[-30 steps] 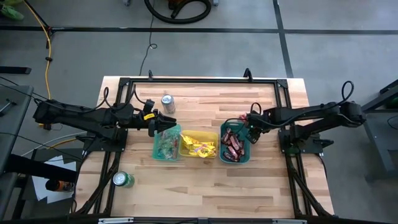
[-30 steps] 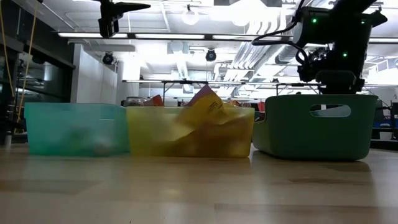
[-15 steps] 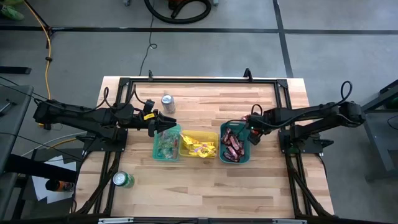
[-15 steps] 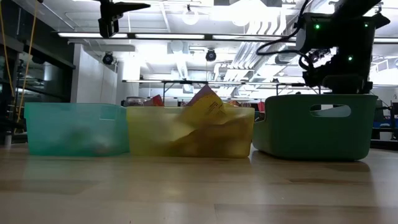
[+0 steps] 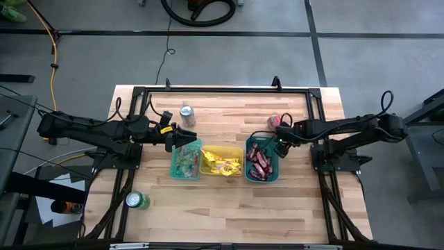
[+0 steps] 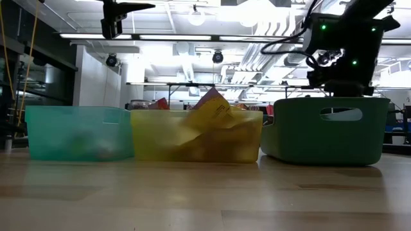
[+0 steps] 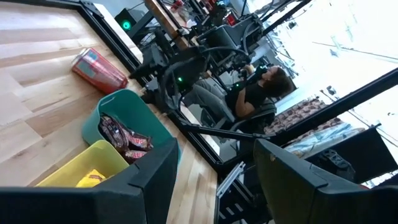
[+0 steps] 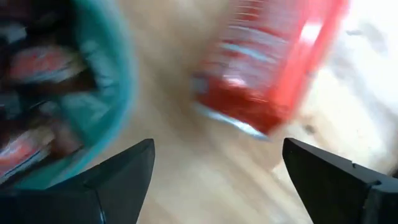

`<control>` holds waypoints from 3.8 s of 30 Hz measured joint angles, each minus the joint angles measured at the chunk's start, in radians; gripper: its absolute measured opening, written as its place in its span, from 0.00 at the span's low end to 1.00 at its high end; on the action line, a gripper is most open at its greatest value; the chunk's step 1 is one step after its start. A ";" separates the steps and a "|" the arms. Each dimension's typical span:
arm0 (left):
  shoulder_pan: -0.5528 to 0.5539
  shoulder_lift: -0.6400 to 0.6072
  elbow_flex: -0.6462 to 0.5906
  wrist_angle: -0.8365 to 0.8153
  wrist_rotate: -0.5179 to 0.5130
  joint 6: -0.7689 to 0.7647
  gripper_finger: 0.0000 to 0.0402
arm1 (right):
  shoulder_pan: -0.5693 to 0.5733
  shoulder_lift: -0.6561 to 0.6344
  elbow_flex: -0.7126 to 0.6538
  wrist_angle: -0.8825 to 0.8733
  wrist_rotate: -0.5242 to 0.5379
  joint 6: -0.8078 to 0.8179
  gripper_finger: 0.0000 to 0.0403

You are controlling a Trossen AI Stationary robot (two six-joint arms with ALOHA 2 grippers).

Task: Sort candy
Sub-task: Adjust the red soda can

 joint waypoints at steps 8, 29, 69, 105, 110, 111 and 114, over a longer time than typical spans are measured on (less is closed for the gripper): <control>0.000 0.000 0.000 0.000 0.021 -0.013 0.50 | -0.158 0.000 0.025 0.008 -0.115 0.099 0.87; 0.000 0.000 0.000 0.000 0.026 -0.012 0.50 | -0.345 0.394 0.259 0.054 -0.270 -0.029 0.87; 0.026 0.651 0.617 -0.310 -0.128 1.375 0.52 | 0.080 0.236 0.763 -0.186 -0.292 -0.364 0.68; 0.076 0.674 0.874 -0.587 -0.124 1.011 0.84 | 0.150 0.243 0.769 -0.149 -0.299 -0.345 0.68; 0.113 0.674 0.874 -0.658 -0.047 0.946 0.97 | 0.150 0.243 0.769 -0.154 -0.303 -0.352 0.68; 0.118 0.674 0.874 -0.670 -0.030 0.942 0.98 | 0.150 0.243 0.769 -0.154 -0.303 -0.352 0.68; 0.127 0.674 0.874 -0.686 0.040 0.956 0.99 | 0.150 0.243 0.769 -0.154 -0.308 -0.352 0.68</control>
